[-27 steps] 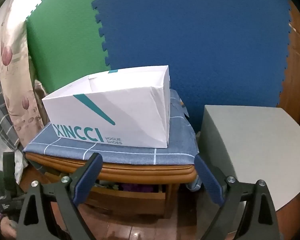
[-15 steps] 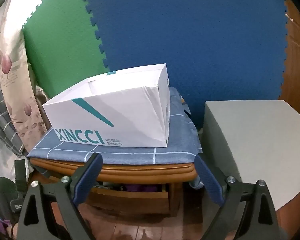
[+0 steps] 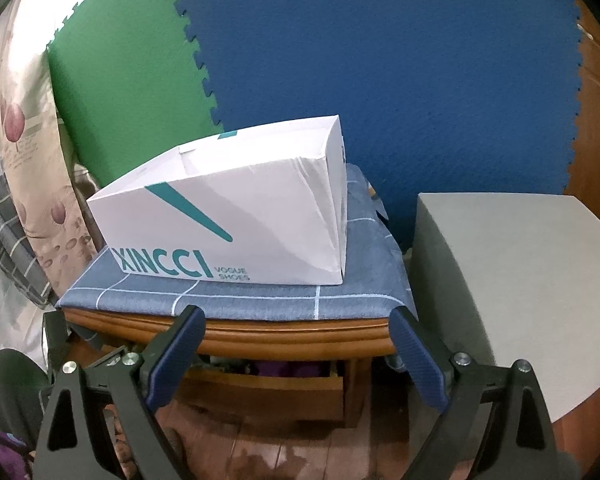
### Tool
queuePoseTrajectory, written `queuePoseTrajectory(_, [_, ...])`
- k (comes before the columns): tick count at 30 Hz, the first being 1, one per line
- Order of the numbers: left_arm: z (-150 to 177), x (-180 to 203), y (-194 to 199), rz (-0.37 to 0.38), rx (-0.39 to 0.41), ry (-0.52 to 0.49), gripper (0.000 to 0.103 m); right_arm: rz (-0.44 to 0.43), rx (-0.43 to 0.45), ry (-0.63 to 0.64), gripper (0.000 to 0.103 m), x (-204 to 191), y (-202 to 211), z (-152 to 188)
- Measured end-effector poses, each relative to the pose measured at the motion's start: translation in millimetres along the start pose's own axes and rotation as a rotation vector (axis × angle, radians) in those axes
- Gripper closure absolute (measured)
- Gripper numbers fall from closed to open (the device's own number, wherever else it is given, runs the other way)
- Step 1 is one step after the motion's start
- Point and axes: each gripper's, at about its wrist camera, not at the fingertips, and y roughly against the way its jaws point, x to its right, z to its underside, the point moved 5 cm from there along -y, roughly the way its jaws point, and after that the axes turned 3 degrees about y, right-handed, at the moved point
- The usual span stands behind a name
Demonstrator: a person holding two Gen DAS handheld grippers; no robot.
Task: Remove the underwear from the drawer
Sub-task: 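Reach the left gripper down into the open drawer below the nightstand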
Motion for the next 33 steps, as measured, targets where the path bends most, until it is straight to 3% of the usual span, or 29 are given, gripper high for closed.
queuePoseTrajectory(6, [-8,-5,-15,-0.014,-0.043,0.058,0.002,-0.006,-0.013,-0.005,0.008,-1,-3,1])
queuePoseTrajectory(13, [-1,-12,-12,-0.023,-0.039,0.081,0.002,-0.013,-0.028,0.007,0.008,-5,-6,4])
queuePoseTrajectory(23, [-4,-9,-12,0.015,-0.044,0.110,0.002,-0.023,-0.049,0.003,0.008,-8,-11,6])
queuePoseTrajectory(28, [-9,-26,-19,0.023,-0.062,0.197,0.002,-0.027,-0.051,0.002,0.008,-8,-10,6])
queuePoseTrajectory(33, [-4,-19,-17,0.049,-0.049,0.194,0.000,-0.035,-0.060,-0.003,0.008,-8,-12,6])
